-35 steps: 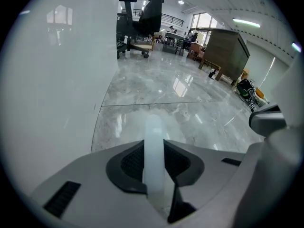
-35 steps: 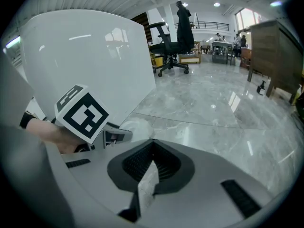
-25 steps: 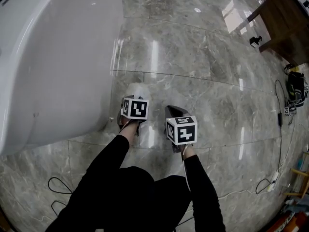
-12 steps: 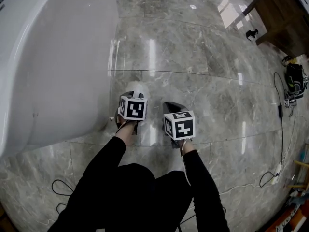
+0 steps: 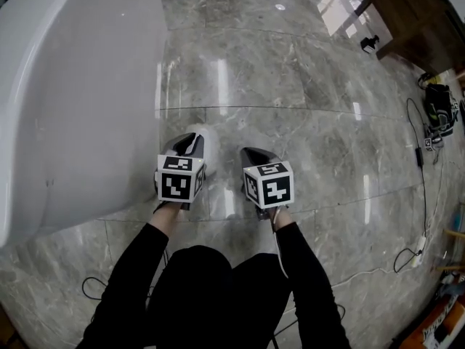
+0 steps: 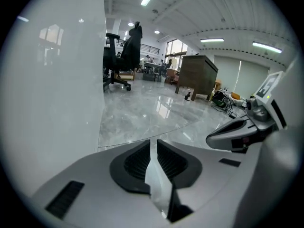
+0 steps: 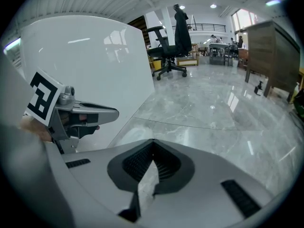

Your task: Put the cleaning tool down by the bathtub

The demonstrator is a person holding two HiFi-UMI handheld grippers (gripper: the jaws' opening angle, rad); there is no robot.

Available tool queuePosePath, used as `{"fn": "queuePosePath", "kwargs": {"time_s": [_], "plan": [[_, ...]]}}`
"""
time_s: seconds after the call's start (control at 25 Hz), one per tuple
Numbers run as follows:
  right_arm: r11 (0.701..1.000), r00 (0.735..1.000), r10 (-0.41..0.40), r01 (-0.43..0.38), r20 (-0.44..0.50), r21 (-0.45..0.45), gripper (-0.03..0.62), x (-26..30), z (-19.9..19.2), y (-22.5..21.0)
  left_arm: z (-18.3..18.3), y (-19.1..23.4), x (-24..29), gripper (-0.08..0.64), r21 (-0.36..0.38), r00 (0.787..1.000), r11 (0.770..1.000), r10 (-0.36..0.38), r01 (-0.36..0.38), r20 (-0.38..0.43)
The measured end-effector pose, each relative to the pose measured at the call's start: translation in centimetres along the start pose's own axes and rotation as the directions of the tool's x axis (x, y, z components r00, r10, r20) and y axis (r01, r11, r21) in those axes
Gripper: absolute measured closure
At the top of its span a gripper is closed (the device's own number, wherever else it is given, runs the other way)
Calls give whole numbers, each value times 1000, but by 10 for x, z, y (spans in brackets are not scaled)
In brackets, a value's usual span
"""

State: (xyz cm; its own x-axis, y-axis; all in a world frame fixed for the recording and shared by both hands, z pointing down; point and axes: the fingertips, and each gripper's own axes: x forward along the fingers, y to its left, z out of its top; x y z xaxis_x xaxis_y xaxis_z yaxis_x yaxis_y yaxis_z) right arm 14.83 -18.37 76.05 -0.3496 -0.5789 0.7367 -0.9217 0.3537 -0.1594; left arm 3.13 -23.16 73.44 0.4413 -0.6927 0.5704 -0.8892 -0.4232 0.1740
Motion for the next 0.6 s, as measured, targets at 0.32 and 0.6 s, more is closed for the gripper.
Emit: {"fn": "queuePosePath", "kwargs": {"time_s": [0.32, 0.6], "plan": [[1000, 999, 20, -19, 38, -12, 592, -25, 13, 0, 30, -10, -41, 552, 24, 992, 996, -86, 84, 96], [998, 996, 62, -63, 57, 16, 592, -28, 12, 8, 36, -14, -64, 552, 40, 985, 992, -120, 116, 121]]}}
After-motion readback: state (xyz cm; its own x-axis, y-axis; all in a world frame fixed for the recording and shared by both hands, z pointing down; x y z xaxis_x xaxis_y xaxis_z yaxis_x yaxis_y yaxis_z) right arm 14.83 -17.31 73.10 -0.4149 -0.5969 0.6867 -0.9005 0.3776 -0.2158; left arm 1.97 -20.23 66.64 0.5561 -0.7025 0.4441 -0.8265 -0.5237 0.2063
